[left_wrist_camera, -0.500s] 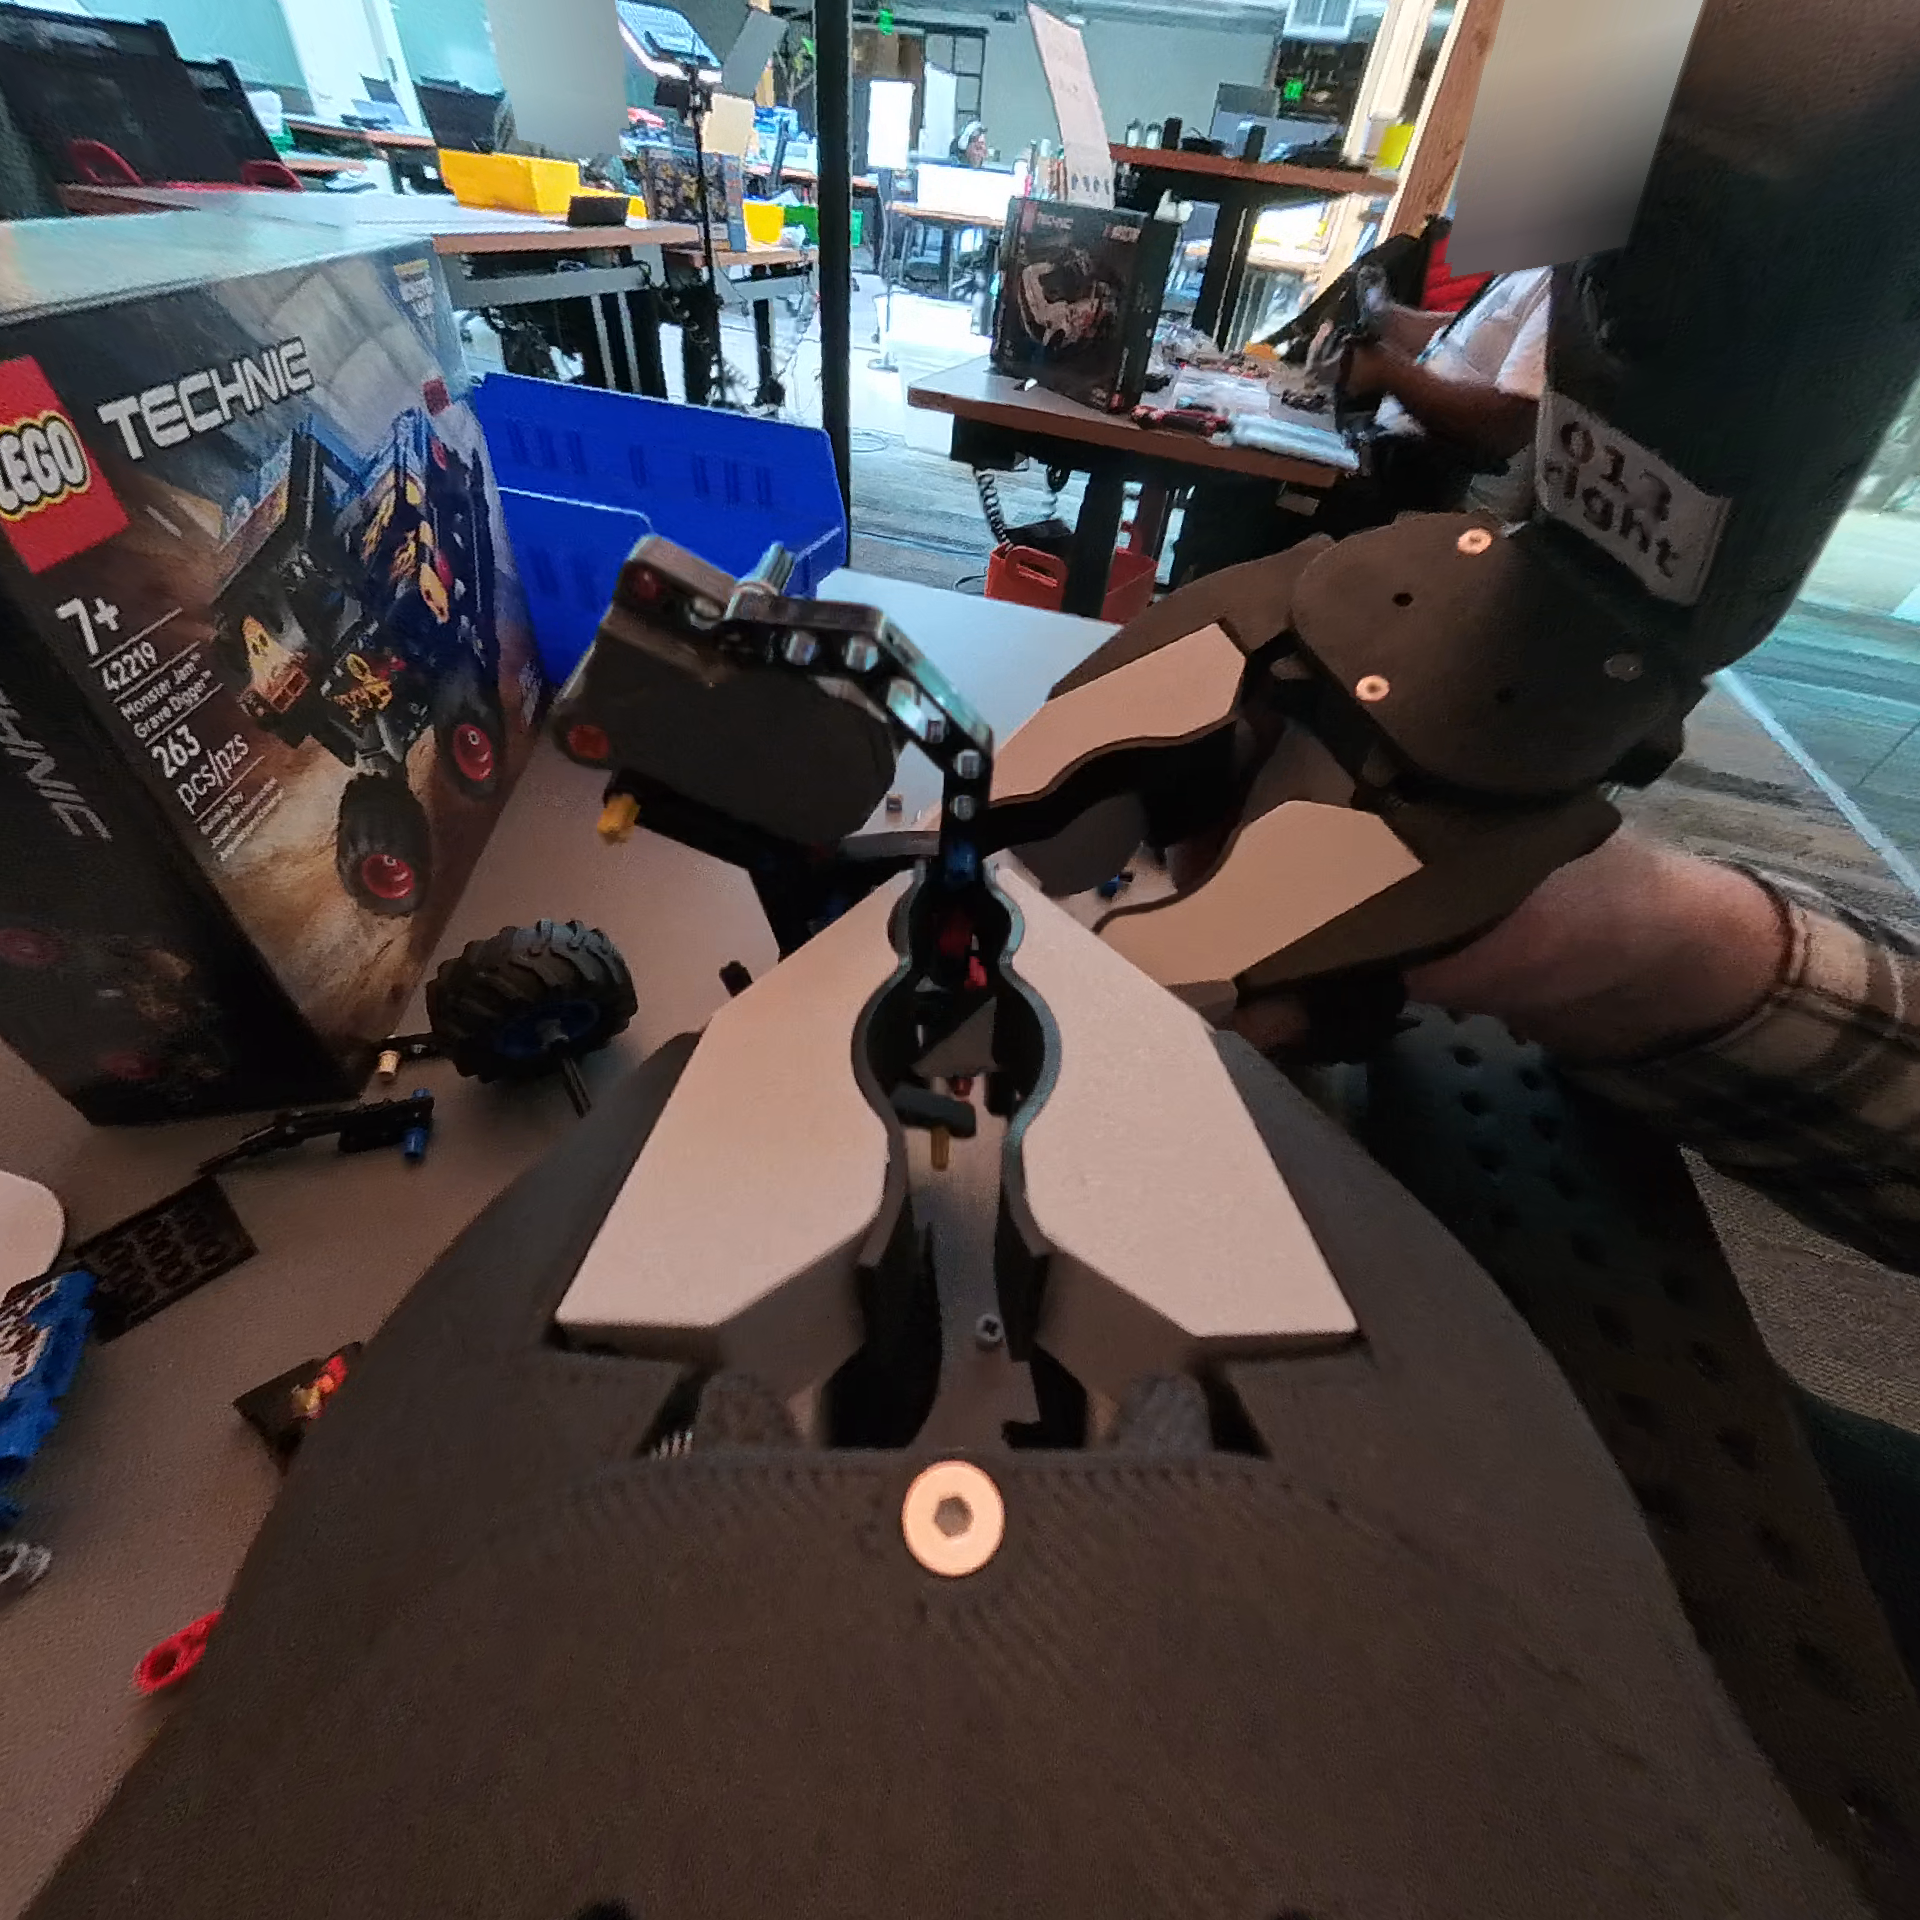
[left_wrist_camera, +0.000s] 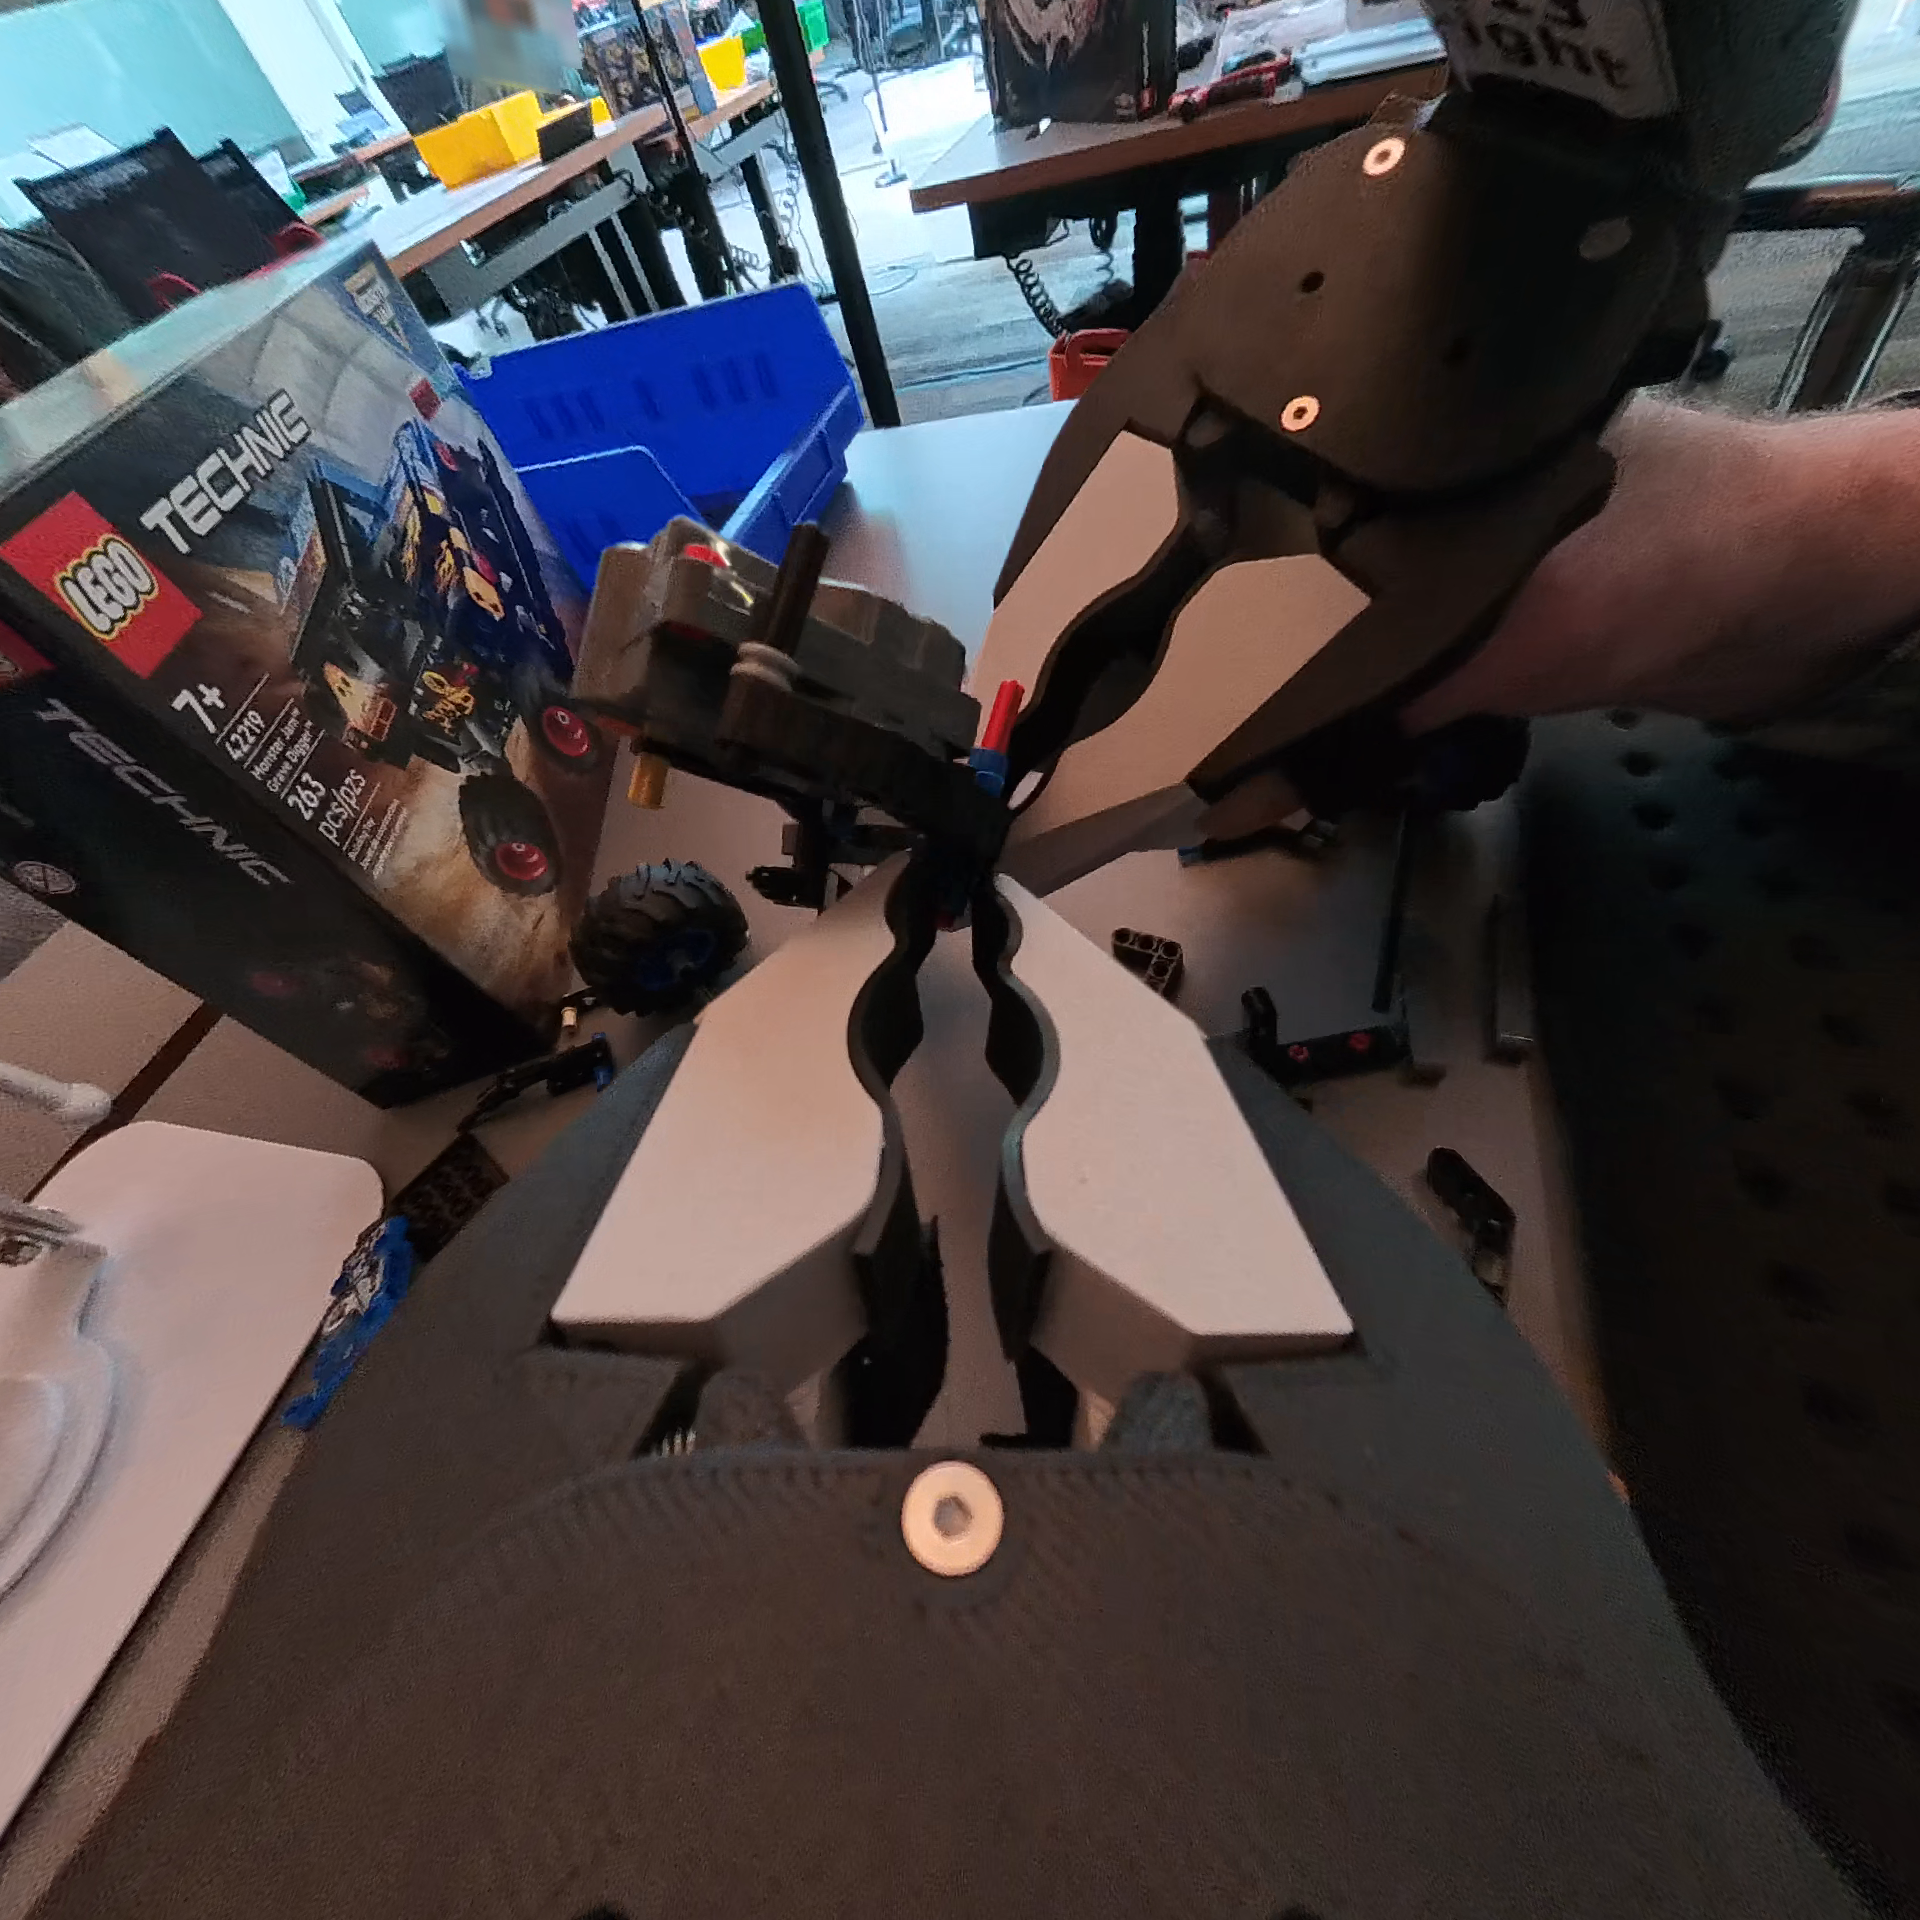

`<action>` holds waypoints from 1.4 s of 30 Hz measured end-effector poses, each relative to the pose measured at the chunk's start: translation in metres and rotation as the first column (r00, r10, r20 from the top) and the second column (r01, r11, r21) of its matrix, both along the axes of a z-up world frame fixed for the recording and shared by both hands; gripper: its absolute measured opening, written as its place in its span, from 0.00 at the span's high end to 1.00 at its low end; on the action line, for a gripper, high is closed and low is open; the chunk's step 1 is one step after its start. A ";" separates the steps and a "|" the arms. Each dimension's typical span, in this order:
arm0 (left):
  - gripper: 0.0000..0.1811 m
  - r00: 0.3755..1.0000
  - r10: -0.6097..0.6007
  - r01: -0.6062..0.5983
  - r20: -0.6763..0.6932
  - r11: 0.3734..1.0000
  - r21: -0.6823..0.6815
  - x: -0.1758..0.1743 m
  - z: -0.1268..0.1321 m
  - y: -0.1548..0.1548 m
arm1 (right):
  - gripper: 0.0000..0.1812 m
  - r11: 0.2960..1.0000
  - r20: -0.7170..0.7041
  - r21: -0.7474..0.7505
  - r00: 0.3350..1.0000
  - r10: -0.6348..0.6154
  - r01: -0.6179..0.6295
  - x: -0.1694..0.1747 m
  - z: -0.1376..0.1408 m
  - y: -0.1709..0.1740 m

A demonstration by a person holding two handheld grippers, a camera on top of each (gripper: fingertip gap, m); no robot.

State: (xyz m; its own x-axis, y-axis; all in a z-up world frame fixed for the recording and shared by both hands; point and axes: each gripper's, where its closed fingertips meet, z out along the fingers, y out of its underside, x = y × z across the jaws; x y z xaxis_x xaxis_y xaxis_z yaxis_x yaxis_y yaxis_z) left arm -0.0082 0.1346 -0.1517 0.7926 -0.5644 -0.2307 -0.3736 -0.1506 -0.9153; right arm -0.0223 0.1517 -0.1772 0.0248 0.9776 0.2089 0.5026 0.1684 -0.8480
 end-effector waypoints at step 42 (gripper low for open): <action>0.92 0.954 -0.007 0.020 -0.300 0.999 0.041 -0.017 -0.033 -0.019 | 0.59 0.993 0.023 0.108 0.998 0.051 -0.053 0.031 0.013 -0.070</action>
